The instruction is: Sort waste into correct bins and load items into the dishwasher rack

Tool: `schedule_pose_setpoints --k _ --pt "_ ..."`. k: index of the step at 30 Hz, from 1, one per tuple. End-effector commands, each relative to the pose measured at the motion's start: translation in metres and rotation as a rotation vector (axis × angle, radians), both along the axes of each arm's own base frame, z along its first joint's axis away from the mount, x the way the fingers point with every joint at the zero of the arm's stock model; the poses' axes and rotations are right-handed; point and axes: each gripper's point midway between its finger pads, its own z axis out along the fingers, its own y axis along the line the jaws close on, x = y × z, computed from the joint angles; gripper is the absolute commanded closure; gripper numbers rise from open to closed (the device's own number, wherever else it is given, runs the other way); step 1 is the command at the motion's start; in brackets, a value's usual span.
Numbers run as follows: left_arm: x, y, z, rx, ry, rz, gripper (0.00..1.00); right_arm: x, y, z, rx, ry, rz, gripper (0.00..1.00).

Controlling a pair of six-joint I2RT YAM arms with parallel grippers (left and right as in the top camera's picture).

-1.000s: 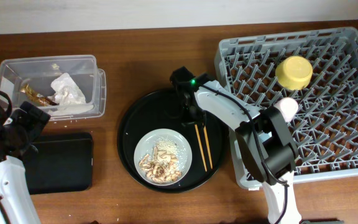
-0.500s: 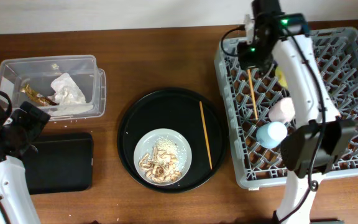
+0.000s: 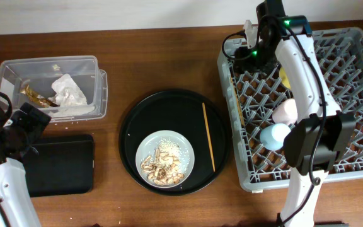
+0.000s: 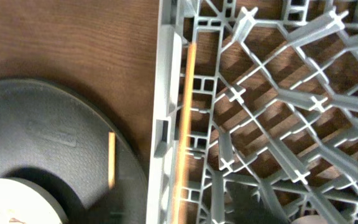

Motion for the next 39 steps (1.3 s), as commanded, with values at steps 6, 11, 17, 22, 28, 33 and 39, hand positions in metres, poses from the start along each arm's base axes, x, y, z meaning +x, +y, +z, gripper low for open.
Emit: schedule_pose_setpoints --k 6,11,17,22,28,33,39 --pt "0.000 0.002 0.003 0.005 -0.011 0.013 0.01 -0.038 0.010 0.005 0.042 0.132 -0.025 0.33" --pt "0.000 0.002 0.003 0.005 -0.011 0.013 0.01 -0.070 0.059 0.035 0.043 0.124 0.075 0.33" --pt "0.000 0.002 0.003 0.005 -0.011 0.013 0.01 -0.093 0.107 -0.004 -0.222 0.111 0.017 0.27" --pt "0.000 0.002 0.003 0.004 -0.010 0.013 0.01 -0.109 0.124 -0.079 -0.219 0.157 -0.042 0.40" --pt "0.000 0.002 0.003 0.004 -0.010 0.013 0.01 -0.127 0.116 -0.135 -0.223 0.195 -0.037 0.71" --pt "0.000 0.002 0.003 0.005 -0.011 0.013 0.01 -0.135 0.111 -0.152 -0.236 0.208 -0.034 0.71" --pt "0.000 0.002 0.003 0.005 -0.011 0.013 0.01 -0.141 0.108 -0.161 -0.240 0.218 -0.034 0.95"
